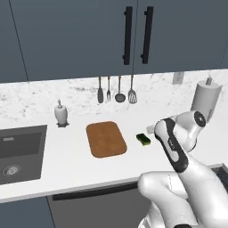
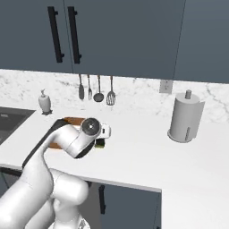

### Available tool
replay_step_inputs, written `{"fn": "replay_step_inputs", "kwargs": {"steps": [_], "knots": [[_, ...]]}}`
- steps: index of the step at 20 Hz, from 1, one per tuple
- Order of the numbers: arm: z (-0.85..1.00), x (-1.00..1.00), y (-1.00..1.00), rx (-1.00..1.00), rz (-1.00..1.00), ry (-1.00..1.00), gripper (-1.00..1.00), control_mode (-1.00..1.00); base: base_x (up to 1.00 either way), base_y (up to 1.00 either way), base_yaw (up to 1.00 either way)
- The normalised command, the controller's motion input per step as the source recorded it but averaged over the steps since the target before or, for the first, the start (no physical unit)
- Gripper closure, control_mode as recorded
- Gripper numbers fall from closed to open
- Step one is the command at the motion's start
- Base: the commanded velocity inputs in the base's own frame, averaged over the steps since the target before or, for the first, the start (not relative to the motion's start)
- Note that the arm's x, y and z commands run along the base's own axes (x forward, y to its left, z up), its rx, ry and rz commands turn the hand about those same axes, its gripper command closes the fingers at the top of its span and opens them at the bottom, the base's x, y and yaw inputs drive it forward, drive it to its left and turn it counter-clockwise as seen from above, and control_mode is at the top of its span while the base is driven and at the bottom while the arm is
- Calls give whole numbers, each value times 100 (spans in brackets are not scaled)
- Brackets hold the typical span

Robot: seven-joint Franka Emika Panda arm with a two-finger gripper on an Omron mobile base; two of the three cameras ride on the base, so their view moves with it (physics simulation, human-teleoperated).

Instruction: Pick up the sponge from the counter and clean the cutting board by briefly scrubbing or pressing down on the cutting board. Once finished, release the sponge.

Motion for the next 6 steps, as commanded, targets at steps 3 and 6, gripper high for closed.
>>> {"fn": "replay_step_inputs", "kwargs": {"steps": [3, 6], "knots": [[64, -82, 43, 0, -32, -12, -100, -100, 0, 0, 0], [67, -77, 29, 0, -24, -13, -100, -100, 0, 0, 0]]}}
